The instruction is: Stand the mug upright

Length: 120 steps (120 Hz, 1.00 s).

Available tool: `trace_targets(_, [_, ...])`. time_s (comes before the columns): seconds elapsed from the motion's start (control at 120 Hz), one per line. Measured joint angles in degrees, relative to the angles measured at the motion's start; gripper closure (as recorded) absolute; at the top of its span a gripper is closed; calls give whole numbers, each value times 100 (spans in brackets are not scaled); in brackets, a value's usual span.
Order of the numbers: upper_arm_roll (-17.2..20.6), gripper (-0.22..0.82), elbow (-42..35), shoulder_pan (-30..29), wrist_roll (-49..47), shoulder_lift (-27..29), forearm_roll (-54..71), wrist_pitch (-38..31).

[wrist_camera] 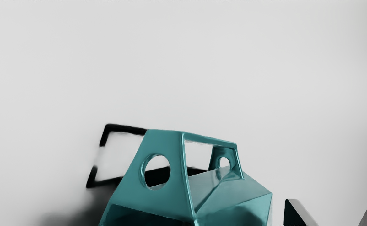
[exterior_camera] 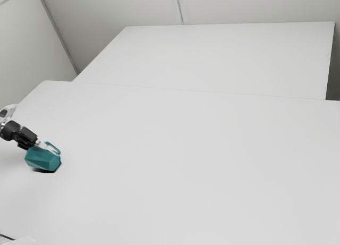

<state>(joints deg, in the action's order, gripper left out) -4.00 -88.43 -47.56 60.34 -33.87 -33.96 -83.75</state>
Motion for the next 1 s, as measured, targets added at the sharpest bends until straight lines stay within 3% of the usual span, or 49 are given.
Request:
trace_targets(0.15, [4, 64, -3, -18, 46, 93, -2, 71])
trace_targets(0.392, [20, 75, -23, 72, 97, 238, -6, 251])
trace_targets(0.6, [12, 77, -279, 415, 117, 911, 4, 390])
trace_targets(0.775, [-63, 78, -385, 1331, -77, 1511, 415, 351])
trace_targets(0.925, [-91, 78, -737, 1680, -317, 1913, 689, 74])
trace_targets(1.0, [-300, 78, -1066, 2117, -458, 2256, 858, -206])
